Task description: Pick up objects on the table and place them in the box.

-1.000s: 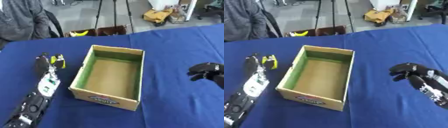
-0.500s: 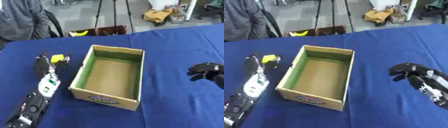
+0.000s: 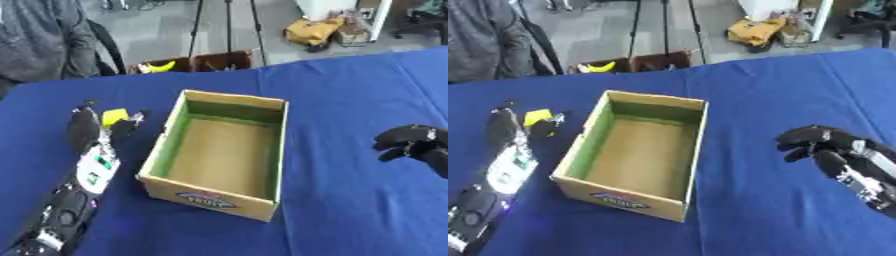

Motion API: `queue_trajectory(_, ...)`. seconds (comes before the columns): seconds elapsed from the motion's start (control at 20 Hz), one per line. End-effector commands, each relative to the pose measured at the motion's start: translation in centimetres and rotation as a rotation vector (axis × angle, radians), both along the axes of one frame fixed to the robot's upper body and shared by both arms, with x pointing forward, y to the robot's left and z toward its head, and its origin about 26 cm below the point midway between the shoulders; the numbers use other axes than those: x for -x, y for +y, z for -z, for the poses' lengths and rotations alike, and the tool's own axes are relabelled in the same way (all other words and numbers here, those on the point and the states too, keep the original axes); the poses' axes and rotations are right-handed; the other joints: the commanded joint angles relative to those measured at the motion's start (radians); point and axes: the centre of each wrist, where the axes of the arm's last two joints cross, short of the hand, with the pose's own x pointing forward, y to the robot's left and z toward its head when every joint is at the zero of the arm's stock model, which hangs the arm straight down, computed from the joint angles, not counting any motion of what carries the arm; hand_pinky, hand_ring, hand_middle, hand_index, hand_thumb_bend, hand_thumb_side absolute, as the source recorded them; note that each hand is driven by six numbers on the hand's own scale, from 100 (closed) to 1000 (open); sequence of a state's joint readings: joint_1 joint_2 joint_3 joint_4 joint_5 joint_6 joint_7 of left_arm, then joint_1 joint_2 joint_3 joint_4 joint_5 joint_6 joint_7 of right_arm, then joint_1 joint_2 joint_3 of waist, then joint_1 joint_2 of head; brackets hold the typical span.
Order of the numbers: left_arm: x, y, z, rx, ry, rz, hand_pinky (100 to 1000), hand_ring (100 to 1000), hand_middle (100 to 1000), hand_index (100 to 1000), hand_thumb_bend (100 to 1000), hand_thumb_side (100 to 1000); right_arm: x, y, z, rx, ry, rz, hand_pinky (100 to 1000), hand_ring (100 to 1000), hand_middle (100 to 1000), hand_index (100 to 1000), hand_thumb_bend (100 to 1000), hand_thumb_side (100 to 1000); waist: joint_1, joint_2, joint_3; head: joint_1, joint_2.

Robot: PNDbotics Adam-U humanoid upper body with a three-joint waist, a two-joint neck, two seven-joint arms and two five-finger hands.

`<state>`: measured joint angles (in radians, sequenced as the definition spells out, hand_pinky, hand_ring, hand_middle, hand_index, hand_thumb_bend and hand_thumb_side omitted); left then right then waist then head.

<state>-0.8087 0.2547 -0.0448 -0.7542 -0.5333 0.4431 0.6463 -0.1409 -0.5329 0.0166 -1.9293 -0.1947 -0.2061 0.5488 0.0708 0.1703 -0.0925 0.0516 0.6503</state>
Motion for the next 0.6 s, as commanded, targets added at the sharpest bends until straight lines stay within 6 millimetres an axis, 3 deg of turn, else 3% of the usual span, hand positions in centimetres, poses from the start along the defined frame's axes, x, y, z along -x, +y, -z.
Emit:
queue_trajectory(0.05, -0.4, 0.36, -1.45, -0.046, -0.024, -0.056, 402, 495, 461, 803, 921, 528, -0.06, -0.24, -0.68, 0.009, -0.022, 0.002, 744, 819, 800, 847, 100, 794, -0.007, -0.015, 0.0, -0.002, -0.005)
queue_trajectory(0.2, -0.38, 0.36, -1.34, -0.048, -0.005, -0.058, 399, 490, 460, 802, 822, 488, -0.06, -0.24, -0.66, 0.009, -0.021, 0.002, 744, 819, 800, 847, 100, 795, -0.007, -0.015, 0.0, -0.003, -0.005)
queue_trajectory(0.5, -0.38, 0.35, -1.38, -0.049, 0.006, -0.059, 398, 490, 460, 801, 814, 485, -0.07, -0.24, -0.65, 0.009, -0.021, 0.002, 744, 819, 800, 847, 100, 795, -0.007, -0.016, 0.0, -0.004, -0.004)
queue_trajectory(0.55, -0.38, 0.35, -1.38, -0.049, 0.007, -0.059, 396, 488, 459, 800, 762, 462, -0.07, -0.24, -0.65, 0.009, -0.021, 0.002, 744, 819, 800, 847, 100, 795, -0.007, -0.016, 0.0, -0.004, -0.004)
queue_trajectory(0.6, -0.3, 0.28, -1.01, -0.044, 0.025, -0.058, 388, 481, 456, 798, 548, 372, -0.07, -0.23, -0.65, 0.008, -0.021, 0.002, 745, 819, 800, 847, 100, 796, -0.007, -0.015, -0.001, -0.008, -0.003)
